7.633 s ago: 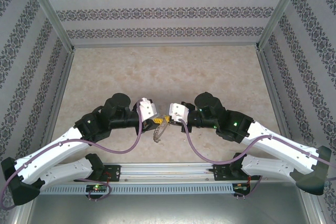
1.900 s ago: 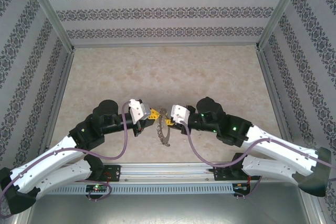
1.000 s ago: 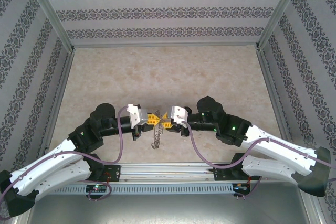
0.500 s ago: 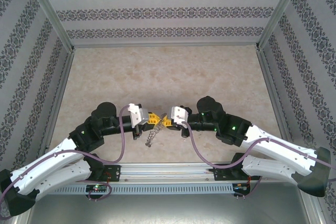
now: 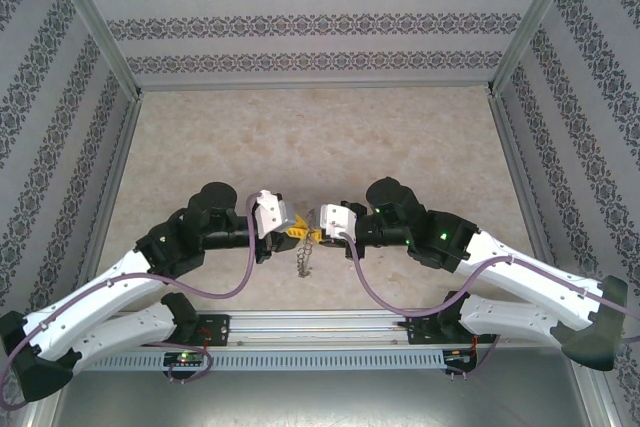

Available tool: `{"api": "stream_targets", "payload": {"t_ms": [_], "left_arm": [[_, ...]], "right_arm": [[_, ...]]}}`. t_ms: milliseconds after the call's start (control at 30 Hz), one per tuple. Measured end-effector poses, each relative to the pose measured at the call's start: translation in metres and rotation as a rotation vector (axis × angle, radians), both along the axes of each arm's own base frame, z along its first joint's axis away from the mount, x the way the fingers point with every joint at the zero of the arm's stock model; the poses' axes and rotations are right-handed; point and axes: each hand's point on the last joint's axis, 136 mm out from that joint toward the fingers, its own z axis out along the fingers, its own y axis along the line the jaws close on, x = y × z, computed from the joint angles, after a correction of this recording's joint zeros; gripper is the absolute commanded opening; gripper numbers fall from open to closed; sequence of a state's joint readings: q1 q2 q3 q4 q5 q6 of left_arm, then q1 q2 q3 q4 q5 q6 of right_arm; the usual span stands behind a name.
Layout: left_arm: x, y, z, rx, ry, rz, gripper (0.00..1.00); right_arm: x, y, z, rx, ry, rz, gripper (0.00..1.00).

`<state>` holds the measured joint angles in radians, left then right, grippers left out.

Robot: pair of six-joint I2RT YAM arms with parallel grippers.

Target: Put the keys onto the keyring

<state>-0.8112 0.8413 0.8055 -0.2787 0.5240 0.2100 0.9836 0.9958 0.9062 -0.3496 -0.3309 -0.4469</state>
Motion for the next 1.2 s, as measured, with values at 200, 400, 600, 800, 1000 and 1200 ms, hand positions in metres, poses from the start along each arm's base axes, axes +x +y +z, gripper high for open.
{"api": "stream_targets", "payload": {"t_ms": [200, 400, 600, 800, 1000, 1200], "left_arm": [[0.002, -0.003, -0.006, 0.025, 0.012, -0.005, 0.18], [0.001, -0.004, -0.008, 0.04, 0.008, -0.022, 0.0], [-0.004, 0.0, -0.004, 0.012, -0.011, -0.026, 0.0], [-0.006, 0.002, 0.005, -0.055, -0.051, -0.021, 0.0], [-0.005, 0.0, 0.006, -0.081, -0.059, -0.019, 0.0], [-0.005, 0.0, 0.007, -0.106, -0.079, -0.017, 0.0]], "right_arm": [[-0.001, -0.002, -0.004, -0.016, 0.005, 0.003, 0.0], [-0.002, -0.003, -0.006, -0.026, 0.012, 0.003, 0.0], [-0.001, -0.001, -0.002, -0.011, 0.006, 0.001, 0.1], [0.0, -0.001, 0.008, 0.027, -0.003, -0.01, 0.1], [0.001, -0.004, 0.007, 0.033, -0.005, -0.031, 0.08], [0.005, -0.005, 0.007, 0.03, -0.007, -0.055, 0.02]]}}
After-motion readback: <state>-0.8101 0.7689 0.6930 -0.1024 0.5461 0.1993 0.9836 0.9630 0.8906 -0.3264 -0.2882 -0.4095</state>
